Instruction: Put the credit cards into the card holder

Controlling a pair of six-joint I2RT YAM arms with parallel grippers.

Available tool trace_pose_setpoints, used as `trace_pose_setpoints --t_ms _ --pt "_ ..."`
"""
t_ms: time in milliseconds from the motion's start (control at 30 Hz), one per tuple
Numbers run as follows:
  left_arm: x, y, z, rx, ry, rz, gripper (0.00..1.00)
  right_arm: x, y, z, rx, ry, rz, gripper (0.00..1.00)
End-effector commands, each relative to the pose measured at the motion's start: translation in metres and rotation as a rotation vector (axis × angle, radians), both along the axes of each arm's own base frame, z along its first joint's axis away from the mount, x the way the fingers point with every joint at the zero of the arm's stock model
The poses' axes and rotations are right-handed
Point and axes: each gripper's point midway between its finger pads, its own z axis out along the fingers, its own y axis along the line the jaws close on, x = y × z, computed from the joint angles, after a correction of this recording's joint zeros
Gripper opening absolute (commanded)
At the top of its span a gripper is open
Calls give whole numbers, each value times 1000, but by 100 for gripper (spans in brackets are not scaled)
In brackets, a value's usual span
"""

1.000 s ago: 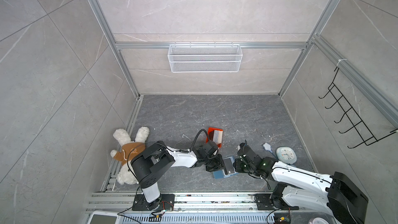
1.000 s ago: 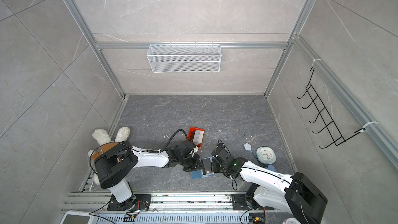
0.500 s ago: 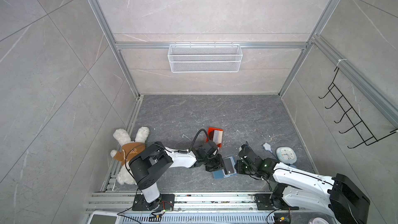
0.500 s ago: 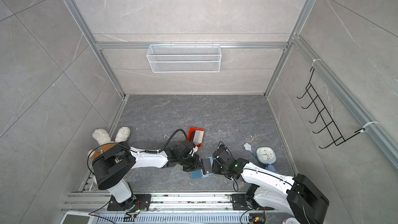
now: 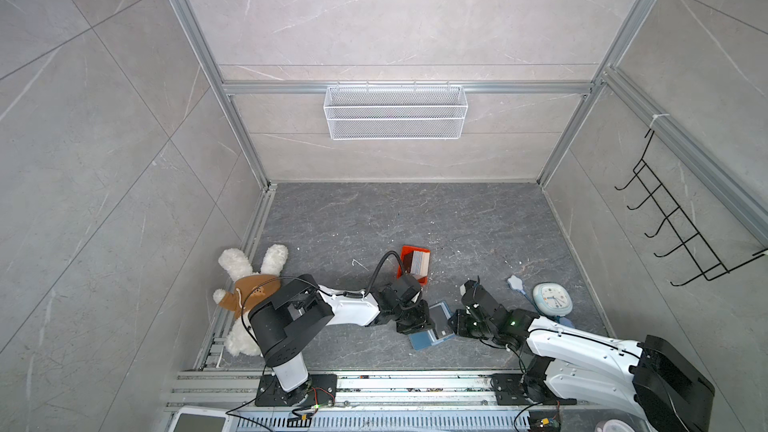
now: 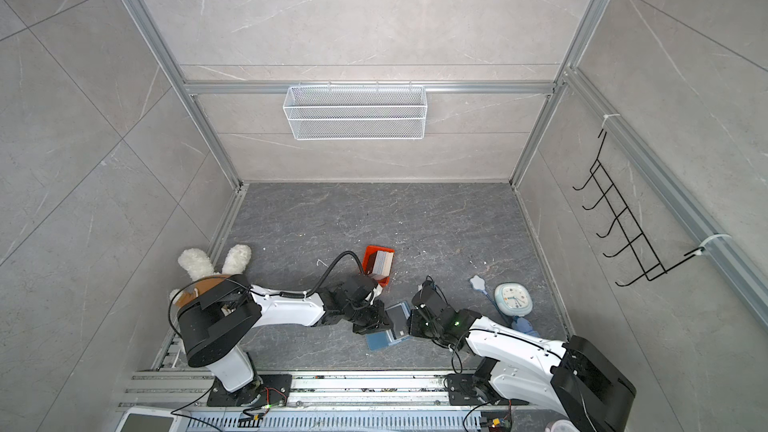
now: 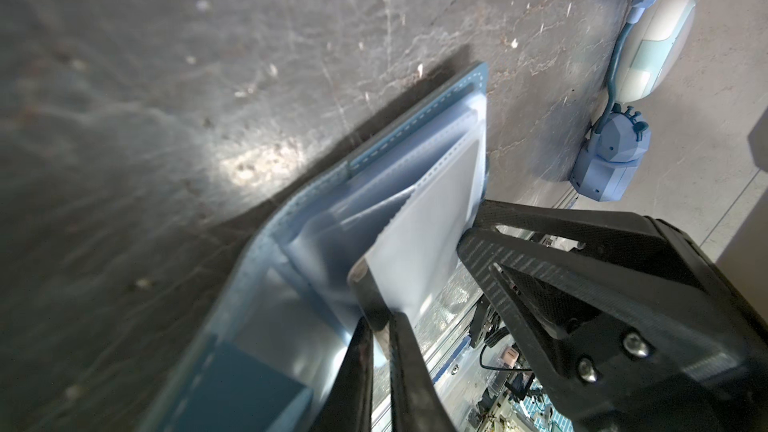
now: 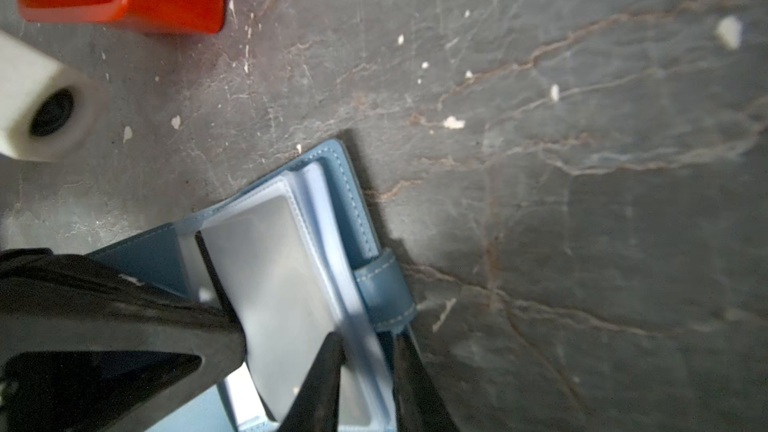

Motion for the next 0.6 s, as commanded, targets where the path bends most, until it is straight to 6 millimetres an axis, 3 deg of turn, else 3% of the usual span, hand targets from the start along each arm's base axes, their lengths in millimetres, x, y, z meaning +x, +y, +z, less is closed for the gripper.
trace_pose_setpoints --t_ms 0,367,567 --pt "4 -10 9 -24 -27 -12 13 -12 3 -7 28 50 21 25" --pt "5 20 9 63 -59 19 23 -11 11 5 102 31 18 25" --pt "5 36 11 112 -78 30 22 -7 10 11 98 13 7 26"
